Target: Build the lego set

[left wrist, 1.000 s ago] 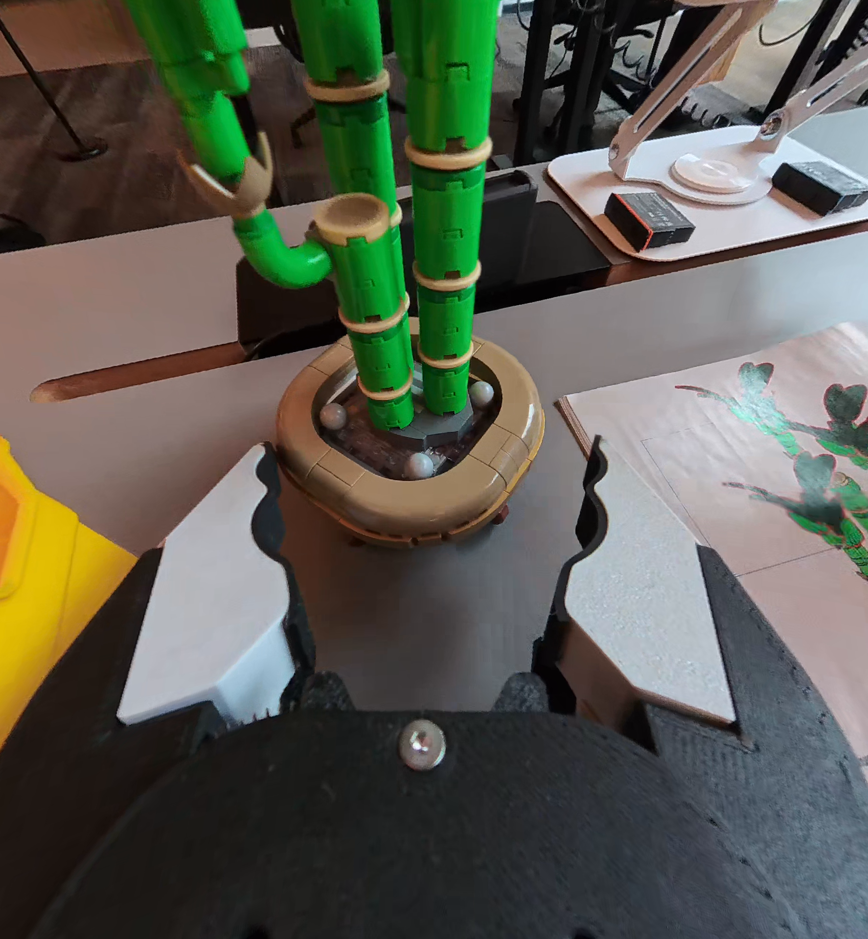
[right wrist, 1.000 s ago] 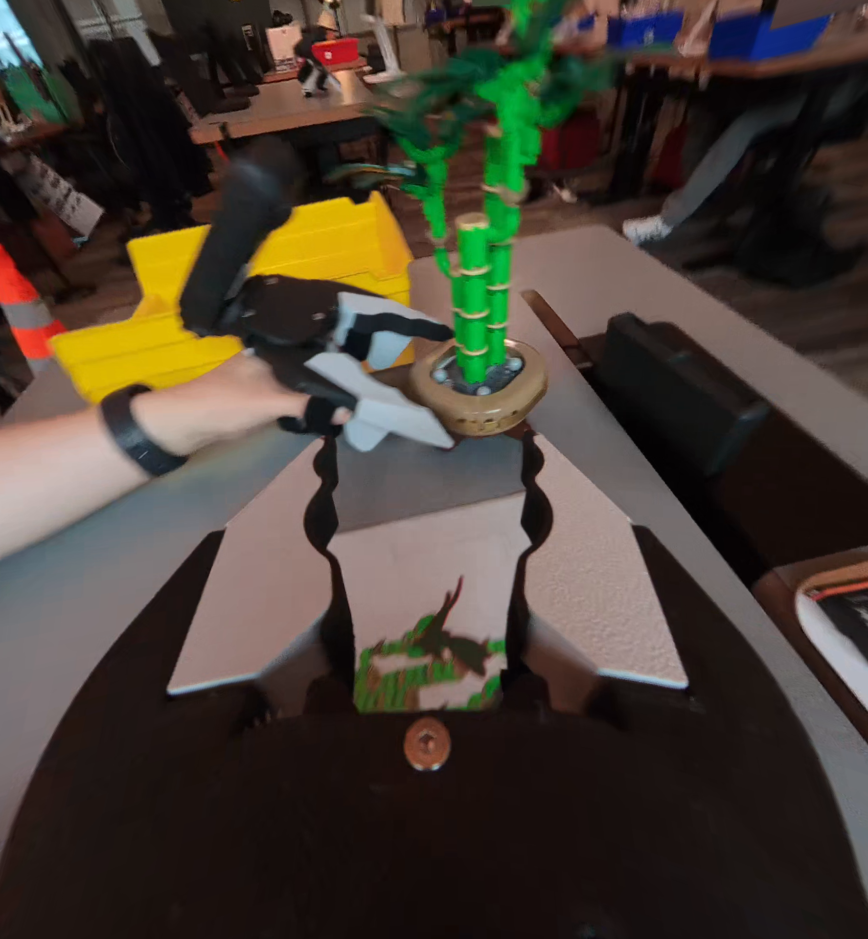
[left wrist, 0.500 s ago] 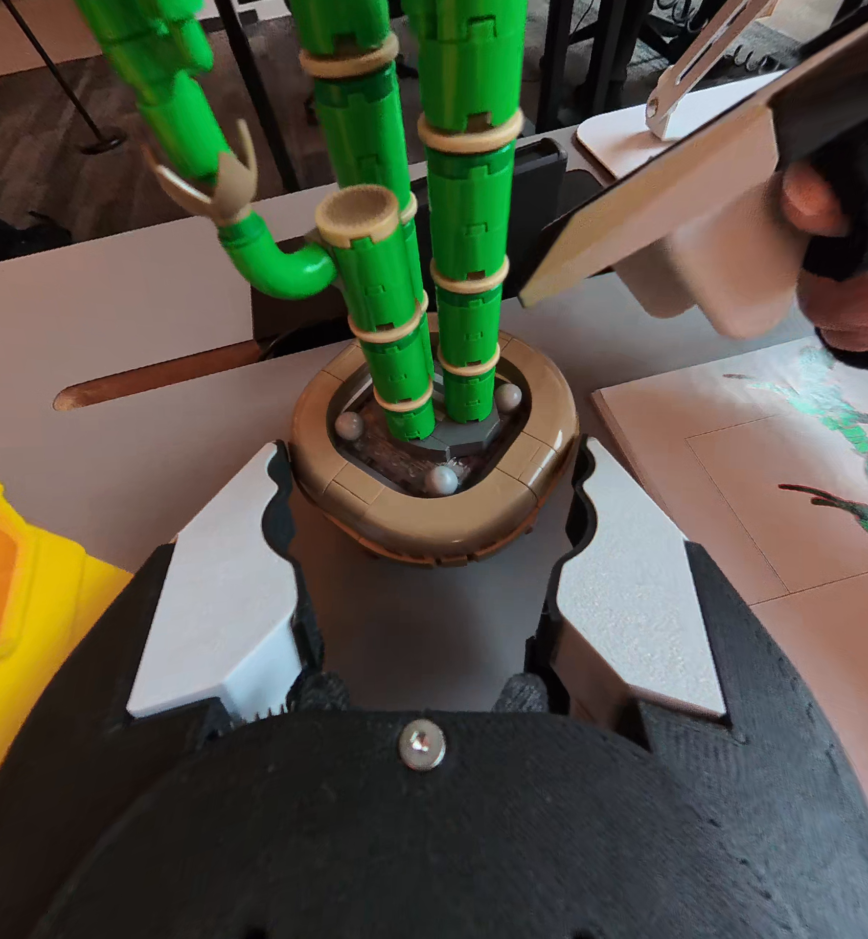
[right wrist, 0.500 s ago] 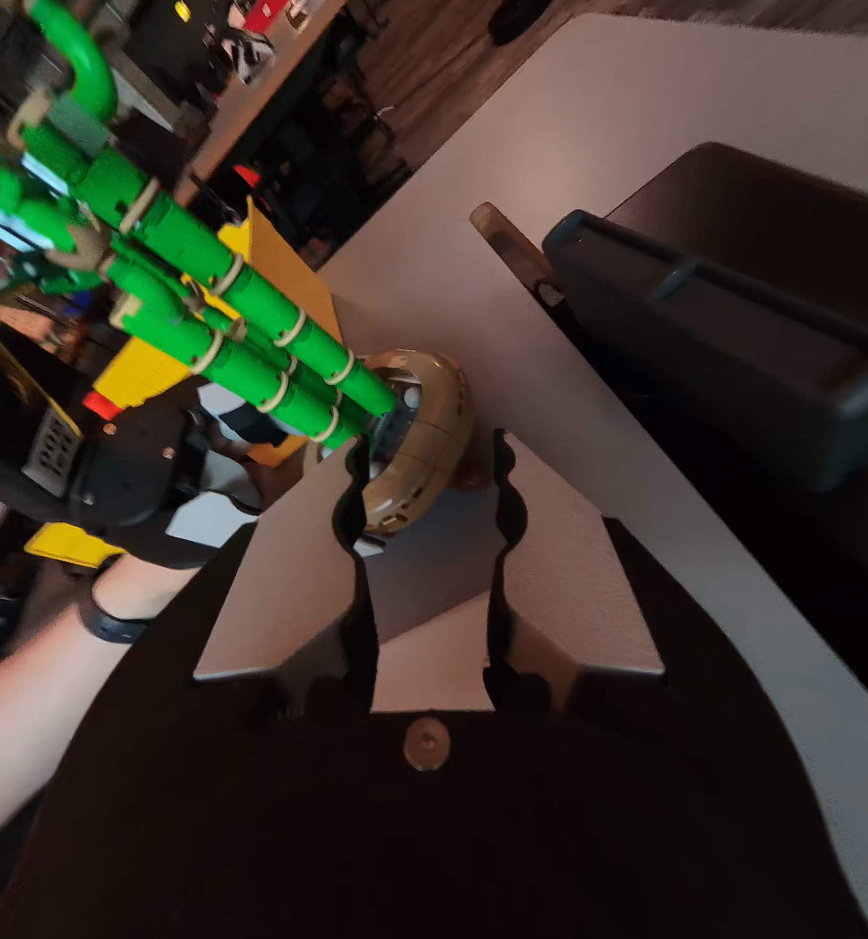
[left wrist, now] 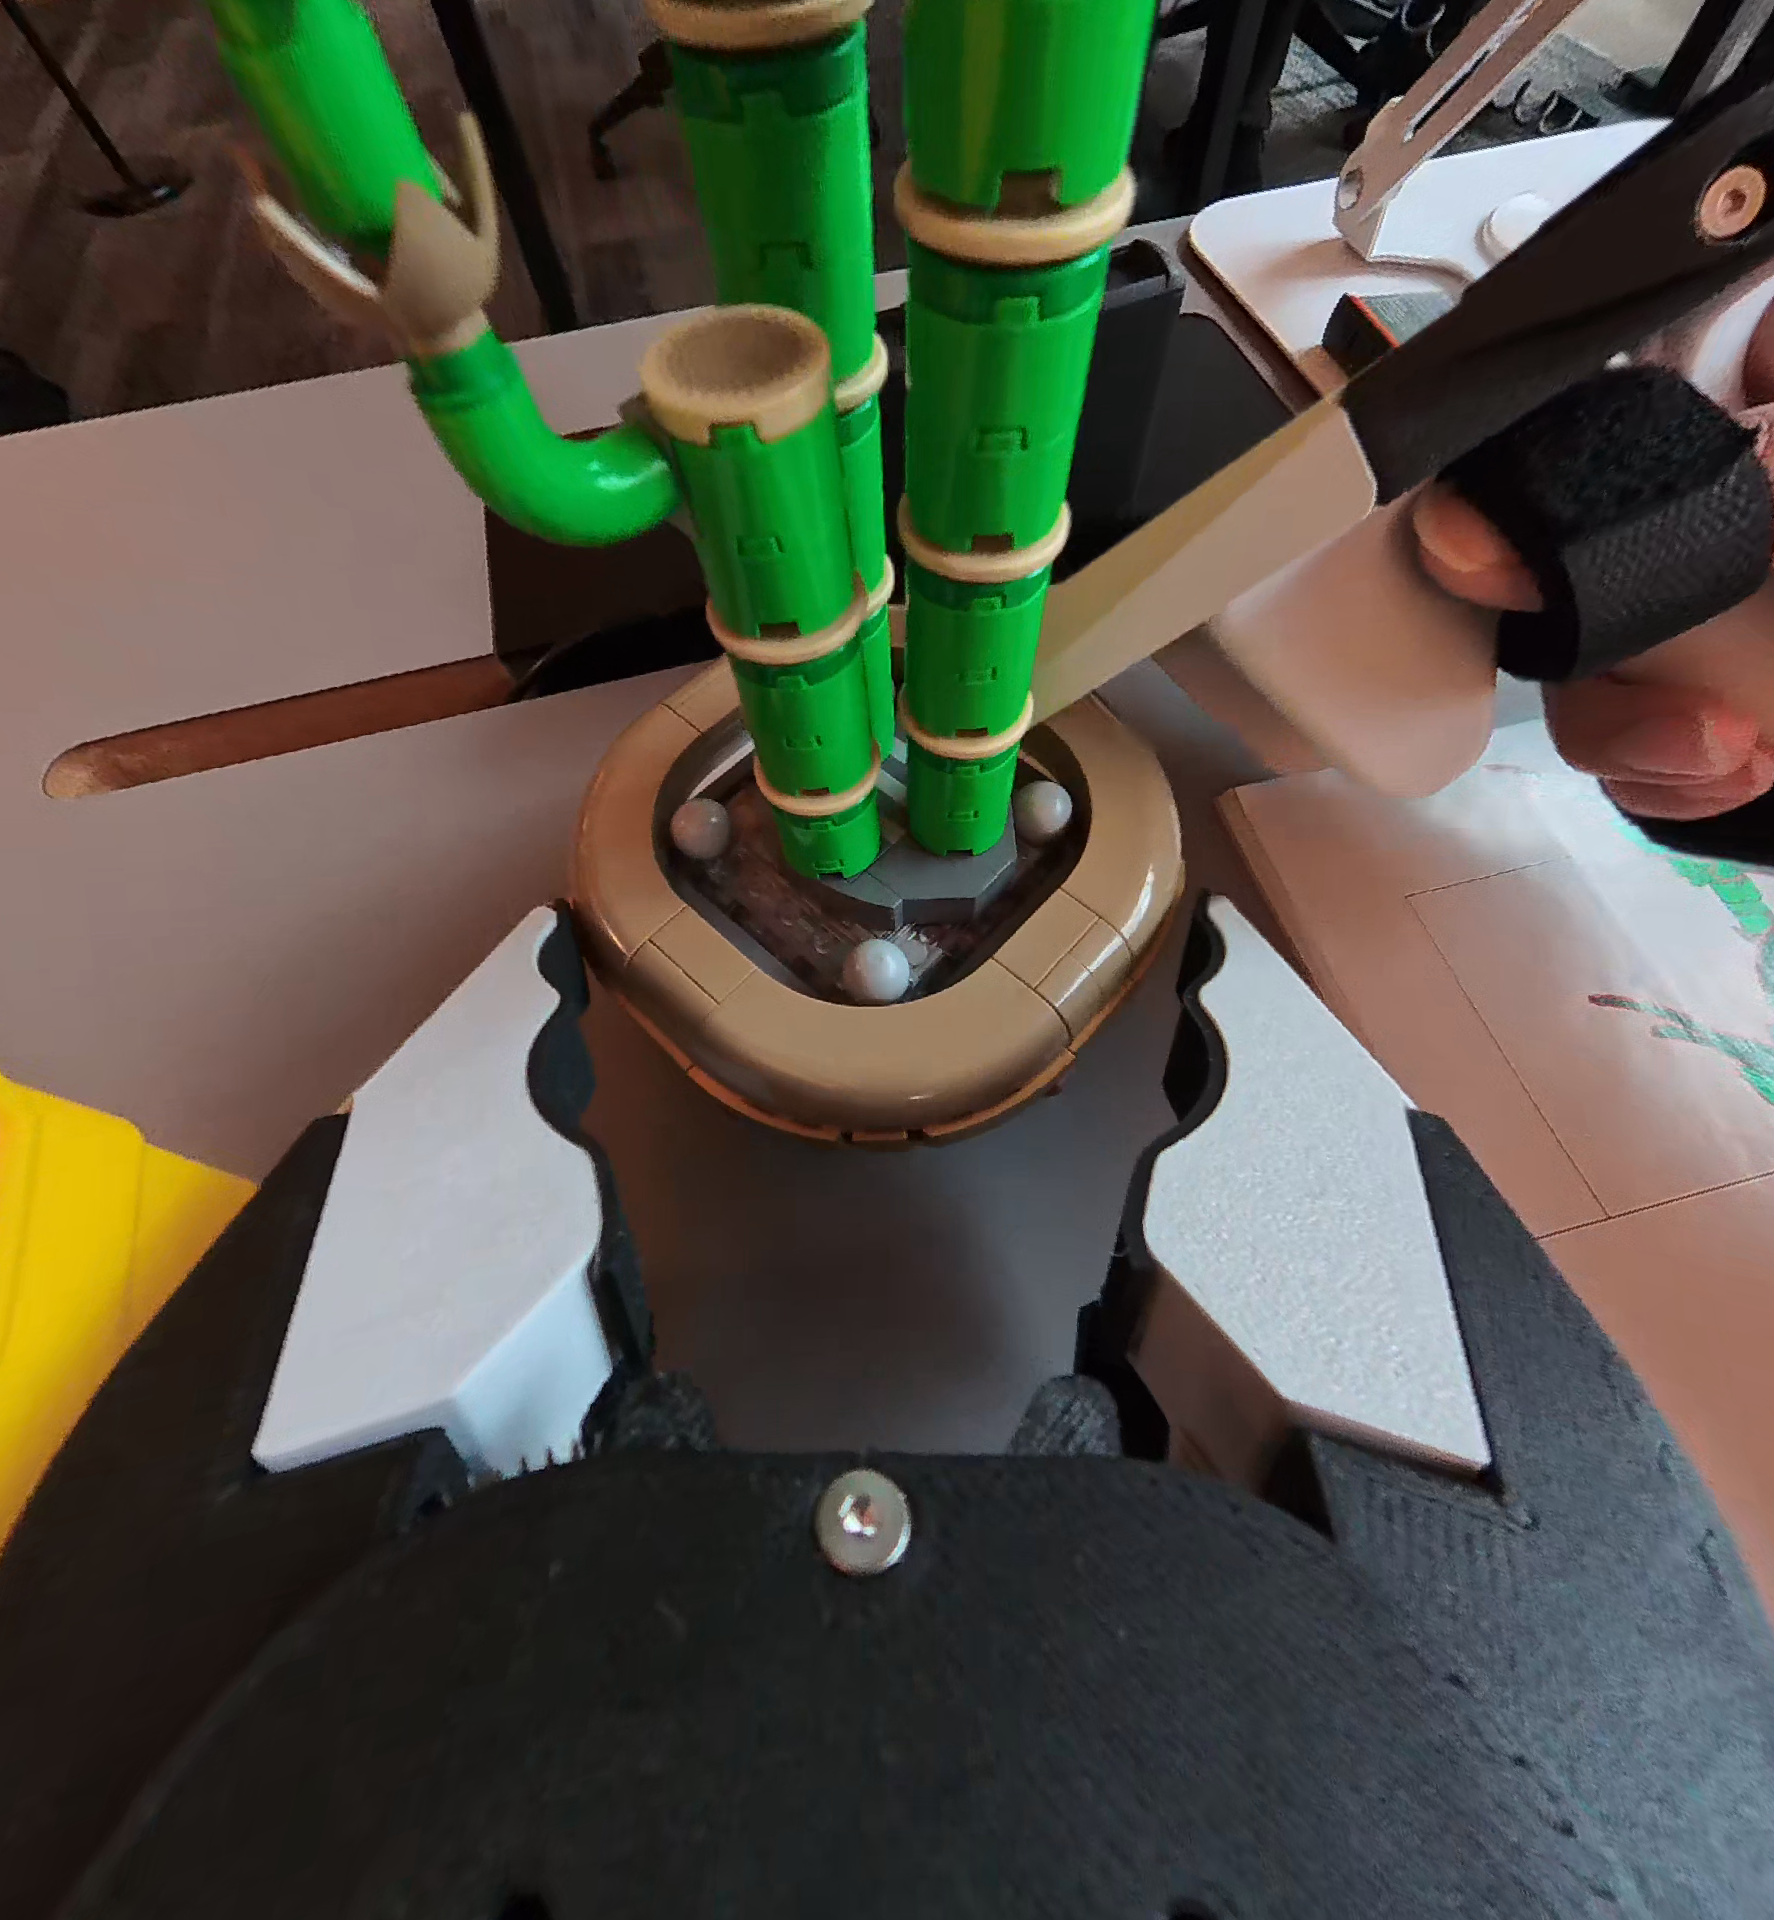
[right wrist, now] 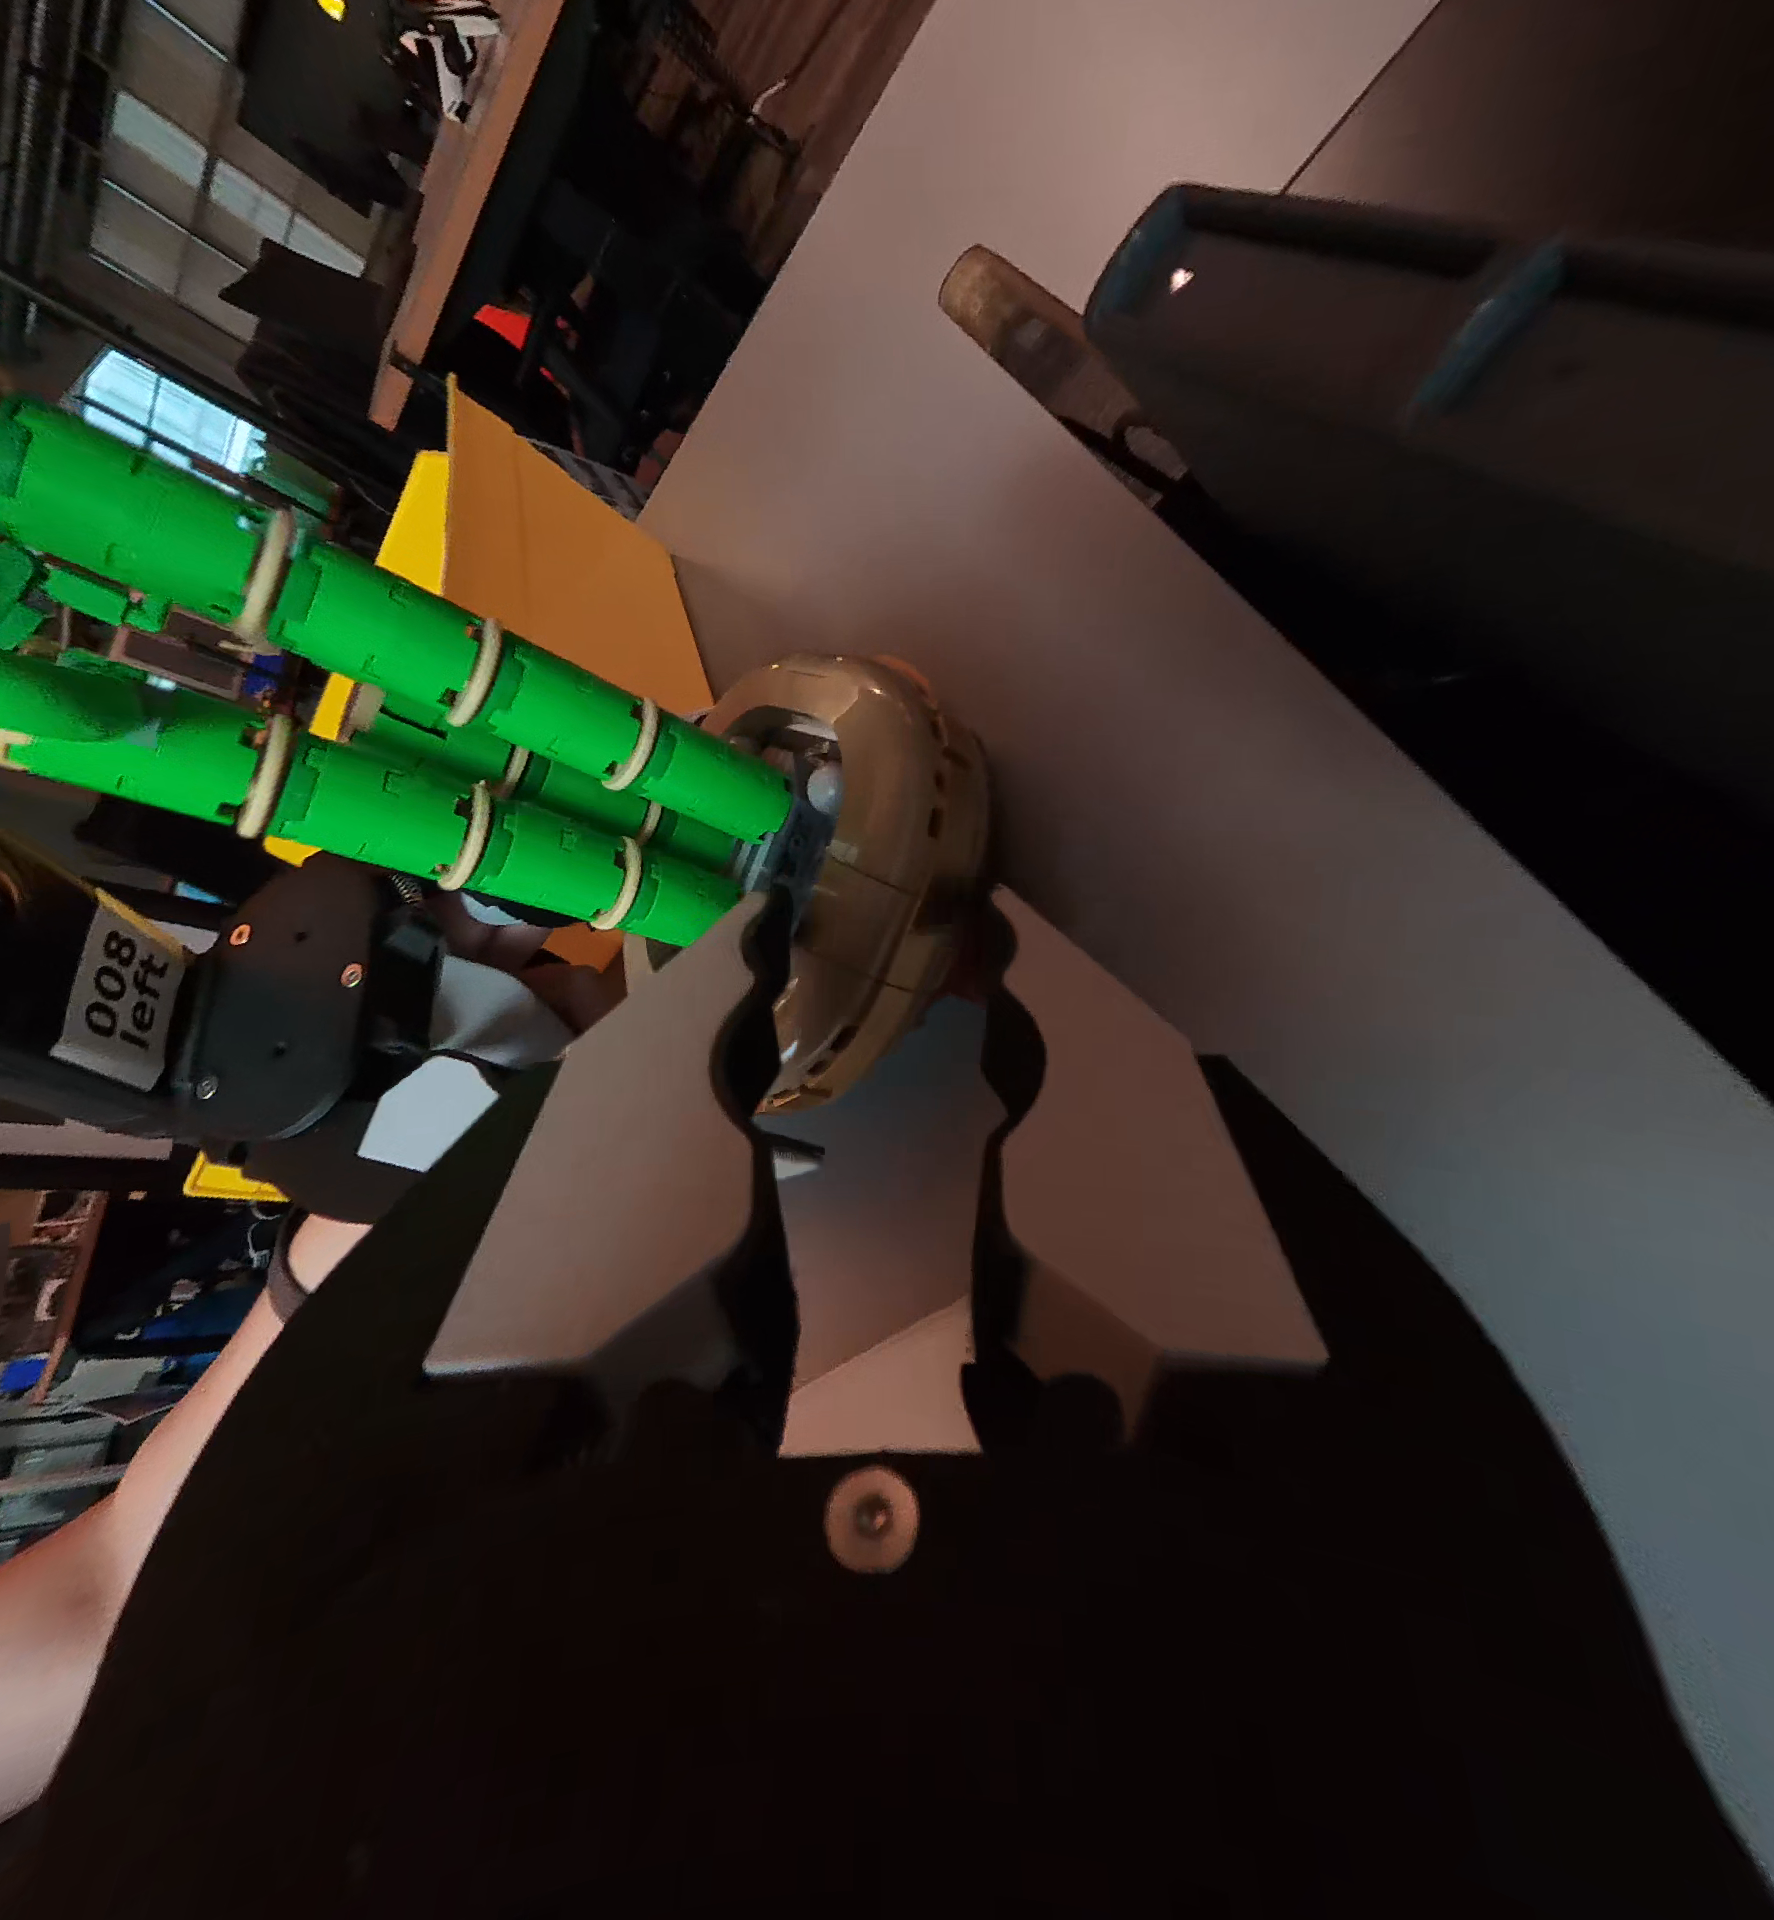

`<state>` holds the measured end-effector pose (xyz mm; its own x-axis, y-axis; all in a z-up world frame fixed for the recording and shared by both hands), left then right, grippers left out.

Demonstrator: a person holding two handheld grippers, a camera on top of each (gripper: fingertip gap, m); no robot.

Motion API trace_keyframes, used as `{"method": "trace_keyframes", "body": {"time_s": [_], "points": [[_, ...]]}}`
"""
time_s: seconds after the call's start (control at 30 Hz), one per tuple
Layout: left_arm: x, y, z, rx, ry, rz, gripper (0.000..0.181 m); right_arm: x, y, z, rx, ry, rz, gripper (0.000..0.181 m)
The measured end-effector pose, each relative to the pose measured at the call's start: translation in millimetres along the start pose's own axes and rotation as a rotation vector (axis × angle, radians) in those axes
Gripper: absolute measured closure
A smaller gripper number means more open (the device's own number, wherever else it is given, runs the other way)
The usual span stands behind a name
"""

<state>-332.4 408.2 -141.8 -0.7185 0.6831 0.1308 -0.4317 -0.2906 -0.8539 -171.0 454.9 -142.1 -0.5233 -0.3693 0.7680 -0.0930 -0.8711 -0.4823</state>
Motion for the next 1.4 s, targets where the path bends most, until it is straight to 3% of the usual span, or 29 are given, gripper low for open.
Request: {"method": "trace_keyframes", "body": {"time_s": [0.57,0.83,1.13,1.4], "points": [[-13,7,17,0.001,0.059,-0.044,0.071,15,27,12,0.006,0.056,-0.03,0.148],[-31,17,46,0.042,0.011,-0.099,0.072,30,56,13,0.019,0.025,-0.01,0.148],[-46,36,80,0.044,0.028,-0.009,0.071,54,88,13,0.055,0.018,0.009,0.147],[-72,53,126,0.087,-0.008,-0.012,0.072,95,123,25,0.031,-0.01,0.042,0.152]]}}
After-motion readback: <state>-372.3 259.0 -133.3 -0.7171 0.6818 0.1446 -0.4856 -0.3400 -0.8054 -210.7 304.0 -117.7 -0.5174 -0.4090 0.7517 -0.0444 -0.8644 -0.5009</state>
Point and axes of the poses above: each gripper's, where its closed fingertips meet, z back along the fingers, y out of its underside, x = y × z across the jaws, the point moved 10 cm from there along z, back along the fingers, and after that the axes turned 6 degrees about -z, right-handed, at the moved point
